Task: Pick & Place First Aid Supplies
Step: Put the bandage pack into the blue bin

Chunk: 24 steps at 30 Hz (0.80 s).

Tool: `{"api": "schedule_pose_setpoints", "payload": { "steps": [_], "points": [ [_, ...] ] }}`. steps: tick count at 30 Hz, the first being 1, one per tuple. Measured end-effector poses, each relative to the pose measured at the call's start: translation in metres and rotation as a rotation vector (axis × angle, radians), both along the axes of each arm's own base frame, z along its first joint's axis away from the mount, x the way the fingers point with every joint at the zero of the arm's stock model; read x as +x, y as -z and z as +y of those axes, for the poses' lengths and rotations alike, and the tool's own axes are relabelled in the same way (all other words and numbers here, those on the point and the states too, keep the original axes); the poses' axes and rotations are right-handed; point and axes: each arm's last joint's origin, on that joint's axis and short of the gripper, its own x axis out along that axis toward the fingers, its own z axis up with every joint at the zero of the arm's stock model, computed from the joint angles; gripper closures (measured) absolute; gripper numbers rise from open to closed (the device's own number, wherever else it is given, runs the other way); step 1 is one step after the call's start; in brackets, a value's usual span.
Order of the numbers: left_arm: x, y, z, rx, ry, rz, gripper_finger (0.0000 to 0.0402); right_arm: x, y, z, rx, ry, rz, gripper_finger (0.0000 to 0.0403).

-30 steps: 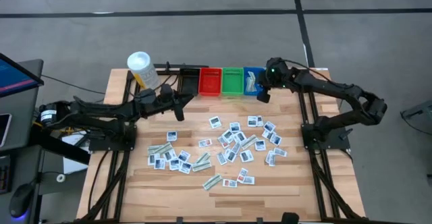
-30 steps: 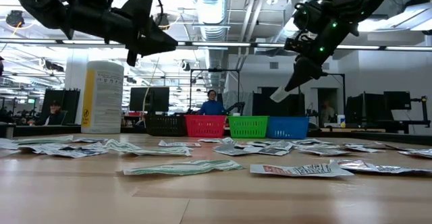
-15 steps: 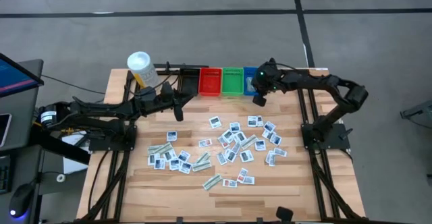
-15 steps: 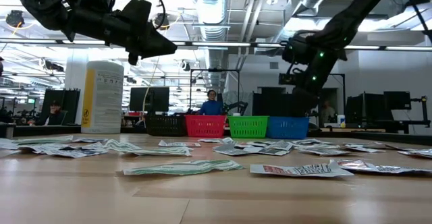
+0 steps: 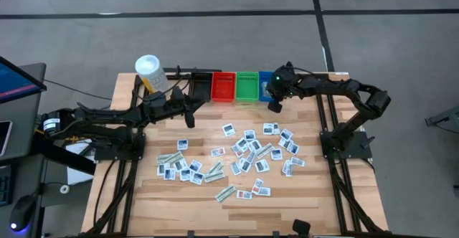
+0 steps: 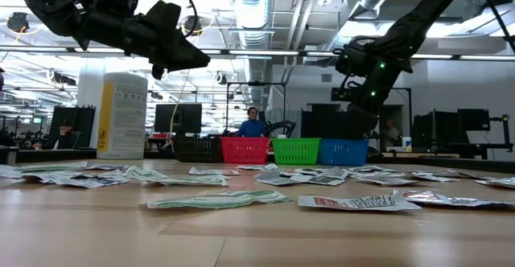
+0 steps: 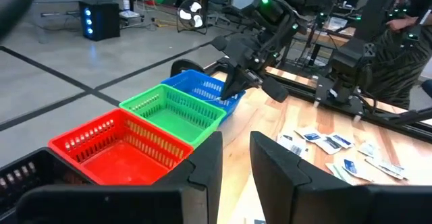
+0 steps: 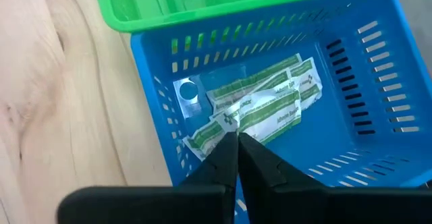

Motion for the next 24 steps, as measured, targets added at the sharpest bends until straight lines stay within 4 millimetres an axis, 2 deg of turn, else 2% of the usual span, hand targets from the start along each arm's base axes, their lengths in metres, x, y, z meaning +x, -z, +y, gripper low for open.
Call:
{"api": "schedule_pose_setpoints", "payload": {
  "steps": [13, 17, 24],
  "points": [
    [0.000, 0.000, 0.001, 0.000, -0.004, 0.002, 0.0325, 0.001, -0.002, 0.001, -0.007, -0.004, -0.007, 0.0274],
    [0.000, 0.000, 0.001, -0.002, -0.004, 0.002, 0.0325, 0.004, -0.013, 0.005, -0.062, -0.013, -0.049, 0.0267],
    [0.000, 0.000, 0.001, -0.004, -0.004, 0.001, 0.0325, 0.002, -0.047, 0.008, -0.200, -0.022, -0.159, 0.0284]
  ]
}}
